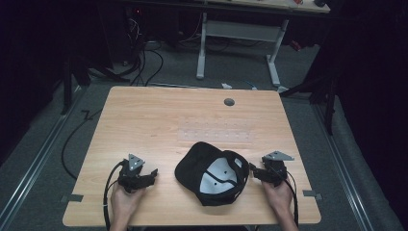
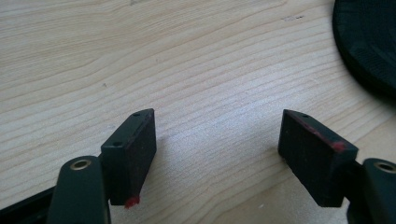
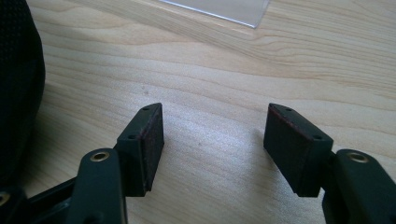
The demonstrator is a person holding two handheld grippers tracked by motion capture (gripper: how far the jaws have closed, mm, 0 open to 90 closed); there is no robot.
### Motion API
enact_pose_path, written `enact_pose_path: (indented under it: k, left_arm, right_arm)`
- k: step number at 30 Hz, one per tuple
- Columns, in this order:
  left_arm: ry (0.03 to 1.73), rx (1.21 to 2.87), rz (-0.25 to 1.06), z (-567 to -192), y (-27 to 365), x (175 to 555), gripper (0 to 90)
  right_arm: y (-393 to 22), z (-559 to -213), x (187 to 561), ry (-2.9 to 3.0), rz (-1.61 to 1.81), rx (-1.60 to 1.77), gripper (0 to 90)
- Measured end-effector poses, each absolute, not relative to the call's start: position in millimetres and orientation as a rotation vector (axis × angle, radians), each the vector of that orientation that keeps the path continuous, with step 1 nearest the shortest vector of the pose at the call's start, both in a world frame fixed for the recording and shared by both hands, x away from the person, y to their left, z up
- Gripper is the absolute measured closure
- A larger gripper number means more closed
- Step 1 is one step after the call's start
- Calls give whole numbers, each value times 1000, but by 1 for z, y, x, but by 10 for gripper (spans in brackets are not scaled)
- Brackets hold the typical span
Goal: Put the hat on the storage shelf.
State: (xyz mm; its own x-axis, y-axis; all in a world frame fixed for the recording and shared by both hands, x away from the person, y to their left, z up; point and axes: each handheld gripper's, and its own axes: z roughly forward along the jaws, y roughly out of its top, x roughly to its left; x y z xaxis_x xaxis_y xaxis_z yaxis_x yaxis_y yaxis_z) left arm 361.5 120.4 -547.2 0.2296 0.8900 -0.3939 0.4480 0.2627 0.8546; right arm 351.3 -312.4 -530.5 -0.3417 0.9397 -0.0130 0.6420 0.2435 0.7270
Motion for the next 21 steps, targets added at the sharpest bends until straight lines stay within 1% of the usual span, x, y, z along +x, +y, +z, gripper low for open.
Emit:
enact_pose_path:
  k: [10,21]
  left_arm:
    - [1397,1357,489,-547,120,362,279]
    - [1399,1357,488,-547,120,362,278]
  right_arm:
    - [-312,-530,351,2071,880,1443,383]
    - [-316,-529,351,2060,897,1462,436]
